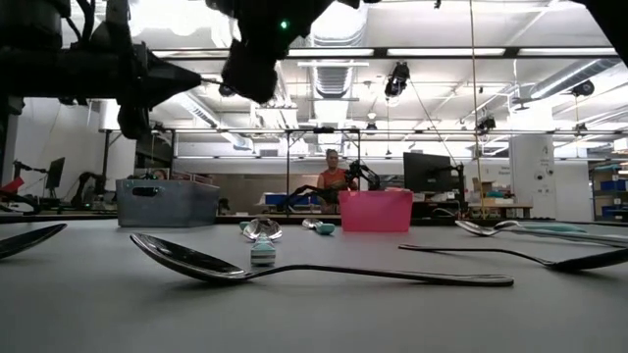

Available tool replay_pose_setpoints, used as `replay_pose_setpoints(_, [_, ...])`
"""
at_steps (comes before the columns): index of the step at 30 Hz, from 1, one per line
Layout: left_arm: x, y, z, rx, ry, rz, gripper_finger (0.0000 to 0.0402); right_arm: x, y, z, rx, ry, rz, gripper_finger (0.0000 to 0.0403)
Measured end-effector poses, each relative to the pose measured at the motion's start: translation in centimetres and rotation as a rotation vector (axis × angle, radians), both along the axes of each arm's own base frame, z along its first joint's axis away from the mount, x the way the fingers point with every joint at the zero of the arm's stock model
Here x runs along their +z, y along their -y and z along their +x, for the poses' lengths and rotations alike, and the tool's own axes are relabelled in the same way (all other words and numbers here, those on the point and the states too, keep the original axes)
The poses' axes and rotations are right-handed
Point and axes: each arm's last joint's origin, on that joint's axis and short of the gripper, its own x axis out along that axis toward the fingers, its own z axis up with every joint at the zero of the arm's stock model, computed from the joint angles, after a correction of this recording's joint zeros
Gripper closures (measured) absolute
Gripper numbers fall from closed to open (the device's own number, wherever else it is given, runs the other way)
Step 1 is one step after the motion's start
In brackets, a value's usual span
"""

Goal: Sort silverware by color (type)
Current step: Put the black spoon into the black bin

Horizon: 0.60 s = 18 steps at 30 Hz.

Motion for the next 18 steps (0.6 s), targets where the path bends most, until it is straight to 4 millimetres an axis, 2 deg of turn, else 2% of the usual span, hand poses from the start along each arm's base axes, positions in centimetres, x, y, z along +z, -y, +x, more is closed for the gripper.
replay_pose_setpoints(11, [-0.2, -0.1, 0.0, 0.045, -0.021, -0.005, 0.0401, 4.0, 0.7, -1.6, -0.006, 0.165, 0.103, 0.038])
replay_pose_setpoints(15, [0.0, -0.2, -0.1, 0.065, -0.011, -0.002, 0.0401, 6.4, 1.0, -3.4, -0.013, 0.219, 0.194, 0.0381])
replay_pose_setpoints(18, [0.1, -0.2, -0.2, 0.066, -0.006, 0.011, 0.0401, 8.1, 1.7, -5.4, 0.043, 0.262, 0.353, 0.0381])
